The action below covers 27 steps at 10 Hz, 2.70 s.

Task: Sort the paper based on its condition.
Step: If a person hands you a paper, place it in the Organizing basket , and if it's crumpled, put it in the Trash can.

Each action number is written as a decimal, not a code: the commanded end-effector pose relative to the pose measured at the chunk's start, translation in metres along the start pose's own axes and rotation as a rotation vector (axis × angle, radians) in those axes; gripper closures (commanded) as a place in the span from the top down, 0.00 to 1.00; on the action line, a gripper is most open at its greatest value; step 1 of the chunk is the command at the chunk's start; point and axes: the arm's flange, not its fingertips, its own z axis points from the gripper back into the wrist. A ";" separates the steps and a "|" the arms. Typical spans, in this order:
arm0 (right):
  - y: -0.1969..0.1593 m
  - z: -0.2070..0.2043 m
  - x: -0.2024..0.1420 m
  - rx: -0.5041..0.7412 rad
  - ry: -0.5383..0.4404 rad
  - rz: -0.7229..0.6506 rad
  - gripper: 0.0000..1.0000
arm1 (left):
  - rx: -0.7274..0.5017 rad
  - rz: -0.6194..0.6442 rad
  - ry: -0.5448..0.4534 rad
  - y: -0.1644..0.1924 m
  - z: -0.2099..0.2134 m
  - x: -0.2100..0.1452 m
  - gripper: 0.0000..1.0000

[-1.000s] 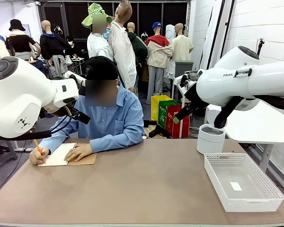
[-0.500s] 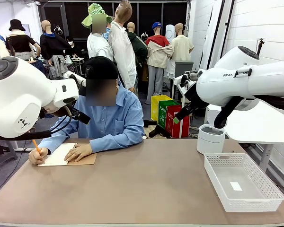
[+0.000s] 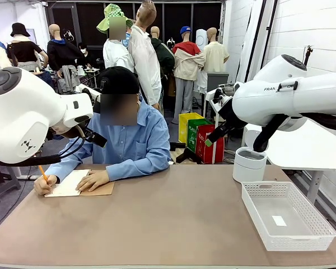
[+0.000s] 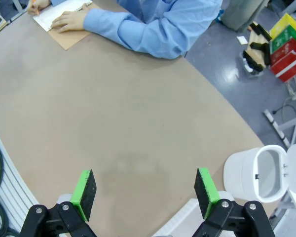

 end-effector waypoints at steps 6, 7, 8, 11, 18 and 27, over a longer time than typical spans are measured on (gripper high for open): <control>0.000 -0.002 0.000 -0.001 0.005 -0.004 1.00 | 0.008 -0.014 -0.004 0.001 -0.001 0.000 1.00; 0.000 -0.002 0.000 -0.001 0.005 -0.004 1.00 | 0.008 -0.014 -0.004 0.001 -0.001 0.000 1.00; 0.000 -0.002 0.000 -0.001 0.005 -0.004 1.00 | 0.008 -0.014 -0.004 0.001 -0.001 0.000 1.00; 0.000 -0.002 0.000 -0.001 0.005 -0.004 1.00 | 0.008 -0.014 -0.004 0.001 -0.001 0.000 1.00; 0.000 -0.002 0.000 -0.001 0.005 -0.004 1.00 | 0.008 -0.014 -0.004 0.001 -0.001 0.000 1.00; 0.000 -0.002 0.000 -0.001 0.005 -0.004 1.00 | 0.008 -0.014 -0.004 0.001 -0.001 0.000 1.00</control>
